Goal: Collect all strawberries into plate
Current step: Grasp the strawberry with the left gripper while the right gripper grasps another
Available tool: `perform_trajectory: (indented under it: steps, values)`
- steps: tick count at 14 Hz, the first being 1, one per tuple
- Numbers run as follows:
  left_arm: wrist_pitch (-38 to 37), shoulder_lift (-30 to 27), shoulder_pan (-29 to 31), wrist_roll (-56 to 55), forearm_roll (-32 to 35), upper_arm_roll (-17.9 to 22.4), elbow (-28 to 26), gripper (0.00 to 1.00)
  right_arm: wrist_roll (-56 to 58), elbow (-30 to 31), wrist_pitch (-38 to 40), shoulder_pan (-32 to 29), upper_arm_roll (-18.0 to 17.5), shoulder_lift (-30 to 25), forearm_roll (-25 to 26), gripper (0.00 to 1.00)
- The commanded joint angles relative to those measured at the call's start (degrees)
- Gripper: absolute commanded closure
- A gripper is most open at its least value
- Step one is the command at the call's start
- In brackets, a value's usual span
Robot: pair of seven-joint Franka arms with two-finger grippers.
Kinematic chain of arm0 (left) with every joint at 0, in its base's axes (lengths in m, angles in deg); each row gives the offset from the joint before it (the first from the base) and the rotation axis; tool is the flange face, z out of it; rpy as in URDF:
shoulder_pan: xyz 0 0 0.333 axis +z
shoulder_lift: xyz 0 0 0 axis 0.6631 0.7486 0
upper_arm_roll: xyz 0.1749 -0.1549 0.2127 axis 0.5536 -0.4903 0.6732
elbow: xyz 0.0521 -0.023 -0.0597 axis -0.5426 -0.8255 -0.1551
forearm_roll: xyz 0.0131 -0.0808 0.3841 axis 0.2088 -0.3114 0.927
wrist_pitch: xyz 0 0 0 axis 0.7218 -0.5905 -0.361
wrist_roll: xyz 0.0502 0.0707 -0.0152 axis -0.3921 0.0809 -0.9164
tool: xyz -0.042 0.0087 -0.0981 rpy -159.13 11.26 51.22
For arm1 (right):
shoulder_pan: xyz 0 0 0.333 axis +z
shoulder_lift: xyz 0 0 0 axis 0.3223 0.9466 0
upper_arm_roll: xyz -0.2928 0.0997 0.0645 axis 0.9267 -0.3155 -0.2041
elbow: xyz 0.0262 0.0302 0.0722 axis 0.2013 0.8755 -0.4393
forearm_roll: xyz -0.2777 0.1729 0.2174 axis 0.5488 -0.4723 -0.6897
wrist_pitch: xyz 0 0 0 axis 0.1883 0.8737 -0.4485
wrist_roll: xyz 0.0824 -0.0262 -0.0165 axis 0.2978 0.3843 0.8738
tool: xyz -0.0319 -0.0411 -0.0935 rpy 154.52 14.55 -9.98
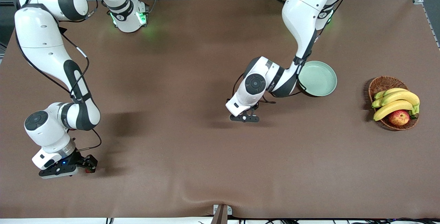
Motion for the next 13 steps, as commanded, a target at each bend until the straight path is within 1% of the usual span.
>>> perform_trajectory:
  steps: [1,3,5,6,7,9,10,12,13]
  values:
    - [0.9,1.0,-1.2,-1.9,-0.4,0.5,0.3,0.25,1.3,-1.4,-3.5,-1.4,-1.5,2.1,-0.1,0.00]
    - [0.9,1.1,-1.3,-1.9,-0.4,0.5,0.2,0.29,1.1,-1.1,-3.5,-2.5,-3.1,2.0,-0.5,0.00]
    - [0.9,1.1,-1.3,-1.9,-0.4,0.5,-0.1,0.38,0.8,-1.1,-3.5,-3.6,-4.1,2.1,-2.2,0.00]
    - [0.9,1.1,-1.3,-1.9,-0.4,0.5,-0.3,0.43,0.8,-1.0,-3.5,-3.5,-4.1,2.3,-4.0,0.00]
    - [0.9,1.1,-1.3,-1.9,-0.4,0.5,-0.3,0.51,1.1,-1.0,-3.5,-3.4,-4.0,2.7,-4.9,0.00]
    - [0.9,1.1,-1.3,-1.8,-0.4,0.5,-0.3,0.62,0.9,-1.0,-3.5,-3.5,-4.0,2.9,-5.1,0.00]
    - [0.9,1.1,-1.3,-1.7,-0.3,0.5,-0.3,0.70,0.8,-1.0,-3.5,-3.5,-4.0,3.1,-5.2,0.00]
    - [0.9,0.8,-1.2,-1.7,-0.3,0.5,-0.3,0.95,0.8,-1.0,-3.6,-3.6,-4.0,3.5,-5.4,0.00]
    - [0.7,0.6,-1.1,-1.4,-0.3,0.6,-0.3,0.99,0.9,-0.9,-3.6,-3.6,-4.0,3.6,-5.4,0.00]
